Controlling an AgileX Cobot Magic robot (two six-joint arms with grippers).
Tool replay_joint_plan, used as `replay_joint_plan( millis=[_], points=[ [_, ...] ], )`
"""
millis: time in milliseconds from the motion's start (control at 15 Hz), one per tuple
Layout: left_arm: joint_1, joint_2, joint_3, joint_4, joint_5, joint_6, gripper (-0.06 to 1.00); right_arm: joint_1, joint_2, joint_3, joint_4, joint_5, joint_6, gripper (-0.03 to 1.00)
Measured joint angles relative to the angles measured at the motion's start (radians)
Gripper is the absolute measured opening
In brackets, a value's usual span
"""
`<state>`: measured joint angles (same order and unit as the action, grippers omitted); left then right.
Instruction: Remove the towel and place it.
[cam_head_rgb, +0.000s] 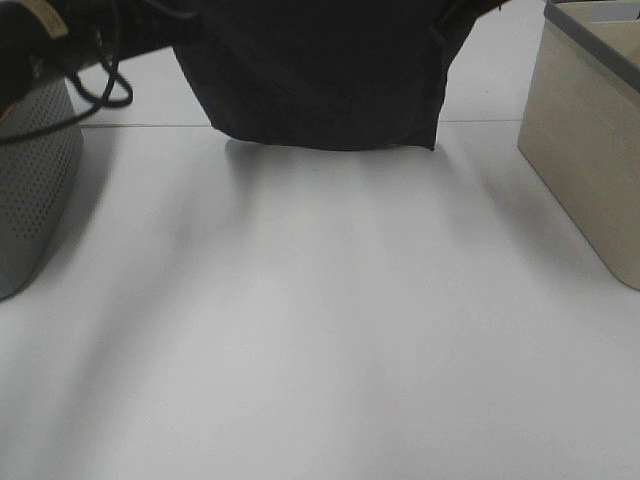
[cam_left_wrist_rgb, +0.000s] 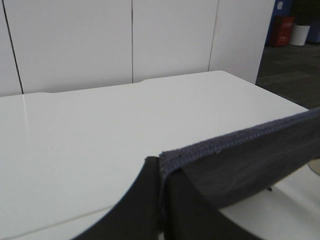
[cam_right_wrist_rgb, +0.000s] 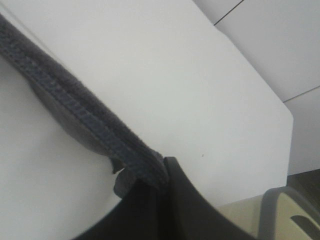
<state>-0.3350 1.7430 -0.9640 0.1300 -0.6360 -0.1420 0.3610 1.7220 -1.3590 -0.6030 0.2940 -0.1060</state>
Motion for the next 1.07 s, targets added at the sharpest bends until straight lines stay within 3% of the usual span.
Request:
replay_joint_plan(
  millis=[200, 400, 667, 933, 1067],
  points=[
    [-0.002, -0.078, 0.243, 0.041, -0.063, -0.022, 0.0, 0.001, -0.115, 0.328, 0.008, -0.193, 0.0, 0.02],
    [-0.002, -0.12, 0.402, 0.113, -0.075, -0.084, 0.0, 0.01, -0.149, 0.571, 0.061, -0.328, 0.0, 0.02],
    [-0.002, -0.123, 0.488, 0.215, -0.085, -0.167, 0.0, 0.032, -0.147, 0.742, 0.066, -0.42, 0.0, 0.02],
    [-0.002, -0.124, 0.535, 0.26, -0.082, -0.179, 0.0, 0.033, -0.046, 0.796, 0.067, -0.493, 0.0, 0.02],
    [0.002, -0.124, 0.535, 0.252, -0.043, -0.19, 0.13, 0.033, 0.026, 0.8, 0.06, -0.516, 0.0, 0.04]
  ],
)
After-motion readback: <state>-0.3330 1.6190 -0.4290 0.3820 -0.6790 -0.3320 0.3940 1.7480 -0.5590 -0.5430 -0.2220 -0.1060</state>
